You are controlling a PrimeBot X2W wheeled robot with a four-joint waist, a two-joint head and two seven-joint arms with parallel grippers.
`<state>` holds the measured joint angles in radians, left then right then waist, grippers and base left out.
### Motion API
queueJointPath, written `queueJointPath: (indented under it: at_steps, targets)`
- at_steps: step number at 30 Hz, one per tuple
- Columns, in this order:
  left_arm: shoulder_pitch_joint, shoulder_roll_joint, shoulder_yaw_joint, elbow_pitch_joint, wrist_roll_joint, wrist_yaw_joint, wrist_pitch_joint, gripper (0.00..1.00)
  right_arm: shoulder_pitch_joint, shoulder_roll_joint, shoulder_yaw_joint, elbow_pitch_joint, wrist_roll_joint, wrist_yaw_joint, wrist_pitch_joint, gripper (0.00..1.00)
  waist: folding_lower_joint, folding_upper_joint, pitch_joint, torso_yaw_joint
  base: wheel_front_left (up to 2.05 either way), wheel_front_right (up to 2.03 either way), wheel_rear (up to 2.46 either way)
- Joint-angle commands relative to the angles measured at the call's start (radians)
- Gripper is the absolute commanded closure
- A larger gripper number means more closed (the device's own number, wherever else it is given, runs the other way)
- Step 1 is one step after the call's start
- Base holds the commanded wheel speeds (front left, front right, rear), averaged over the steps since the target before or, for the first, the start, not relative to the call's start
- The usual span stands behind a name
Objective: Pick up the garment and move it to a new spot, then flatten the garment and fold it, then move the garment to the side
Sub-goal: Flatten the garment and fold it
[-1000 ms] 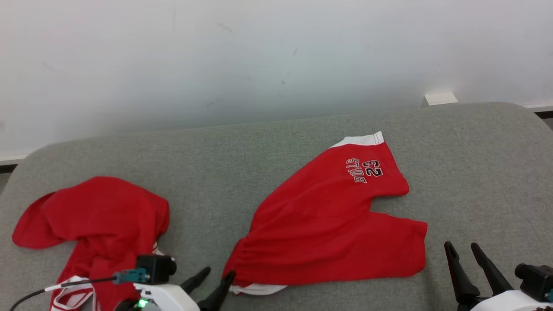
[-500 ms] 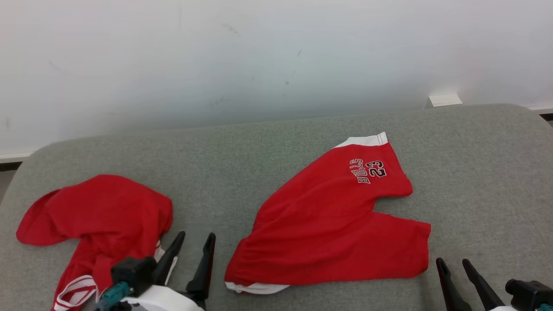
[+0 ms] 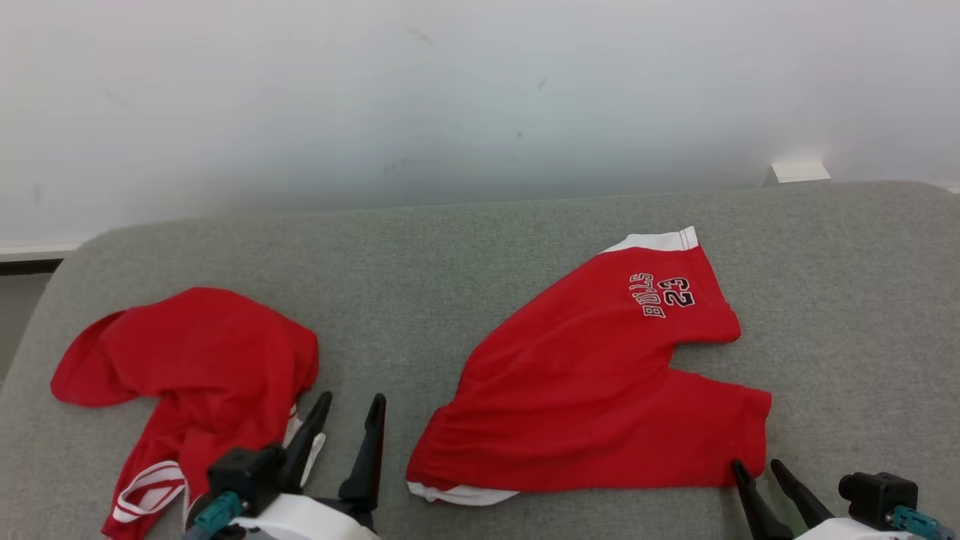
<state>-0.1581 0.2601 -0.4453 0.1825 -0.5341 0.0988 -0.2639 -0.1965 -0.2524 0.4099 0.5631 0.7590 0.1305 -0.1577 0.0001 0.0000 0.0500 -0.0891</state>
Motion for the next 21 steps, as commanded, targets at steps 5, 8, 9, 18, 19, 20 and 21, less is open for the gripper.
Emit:
queueJointPath:
  at_steps: [5,8,9,18,19,20,21]
  targets:
    - [0.018,-0.032,0.040,0.025,0.042,-0.035,0.000,0.00,-0.033,-0.013,0.028,0.048,0.034,0.000,-0.020,1.00,-0.0001,0.0000,-0.001,0.035,0.00,0.00,0.00]
    - [0.026,-0.047,0.056,0.039,0.059,-0.051,-0.001,0.00,-0.016,-0.026,0.023,0.034,0.052,0.000,-0.040,1.00,-0.0001,0.0000,-0.010,0.048,0.00,0.00,0.00]
    - [0.028,-0.050,0.062,0.043,0.064,-0.056,-0.001,0.00,-0.007,-0.028,0.020,0.020,0.062,0.000,-0.044,1.00,-0.0001,0.0000,-0.012,0.050,0.00,0.00,0.00]
    - [0.030,-0.084,0.095,0.062,0.093,-0.089,0.000,0.00,-0.055,-0.061,0.040,-0.188,0.171,0.000,0.022,1.00,-0.0001,0.0000,-0.004,0.066,0.00,0.00,0.00]
    - [0.022,-0.089,0.097,0.064,0.101,-0.093,0.000,0.00,-0.073,-0.071,0.044,-0.209,0.184,0.000,0.041,1.00,-0.0001,0.0000,0.004,0.072,0.00,0.00,0.00]
    - [0.015,-0.094,0.098,0.065,0.105,-0.097,-0.001,0.00,-0.094,-0.084,0.049,-0.223,0.191,0.000,0.058,1.00,-0.0001,0.0000,0.013,0.079,0.00,0.00,0.00]
    - [0.007,-0.100,0.098,0.068,0.110,-0.101,-0.001,0.00,-0.116,-0.091,0.051,-0.230,0.204,0.000,0.075,1.00,-0.0001,0.0000,0.022,0.088,0.00,0.00,0.00]
